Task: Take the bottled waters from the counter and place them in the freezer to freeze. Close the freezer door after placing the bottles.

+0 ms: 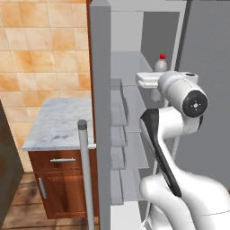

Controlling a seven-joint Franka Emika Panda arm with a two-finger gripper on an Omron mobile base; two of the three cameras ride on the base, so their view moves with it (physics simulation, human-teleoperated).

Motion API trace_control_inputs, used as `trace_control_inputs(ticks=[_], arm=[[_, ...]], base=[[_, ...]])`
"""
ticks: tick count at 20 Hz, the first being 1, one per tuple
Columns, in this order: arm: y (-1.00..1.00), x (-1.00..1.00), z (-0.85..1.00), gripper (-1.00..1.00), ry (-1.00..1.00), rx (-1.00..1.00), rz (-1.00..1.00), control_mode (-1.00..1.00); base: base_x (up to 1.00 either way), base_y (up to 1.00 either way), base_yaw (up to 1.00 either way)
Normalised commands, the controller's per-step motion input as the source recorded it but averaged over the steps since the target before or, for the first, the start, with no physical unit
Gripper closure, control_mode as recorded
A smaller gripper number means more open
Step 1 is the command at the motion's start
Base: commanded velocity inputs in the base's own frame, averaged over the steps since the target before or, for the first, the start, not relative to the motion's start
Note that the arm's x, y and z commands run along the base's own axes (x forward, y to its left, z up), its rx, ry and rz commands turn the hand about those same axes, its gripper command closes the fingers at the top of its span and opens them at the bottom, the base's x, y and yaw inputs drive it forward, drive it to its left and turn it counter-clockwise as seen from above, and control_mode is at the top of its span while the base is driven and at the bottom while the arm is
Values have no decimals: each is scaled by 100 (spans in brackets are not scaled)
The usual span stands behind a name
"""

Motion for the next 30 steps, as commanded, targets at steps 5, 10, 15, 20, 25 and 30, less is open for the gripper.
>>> trace_control_inputs(ticks=[5,10,15,20,25,30], arm=[[1,57,5,100,0,4,1,-100],[0,79,0,100,1,0,3,-100],[8,69,0,100,0,0,4,-100],[9,82,0,100,1,0,1,-100],[9,93,0,100,4,0,0,-100],[4,90,0,100,1,0,0,-100]], base=[[0,0,0],[0,0,0],[0,0,0],[0,0,0],[0,0,0],[0,0,0]])
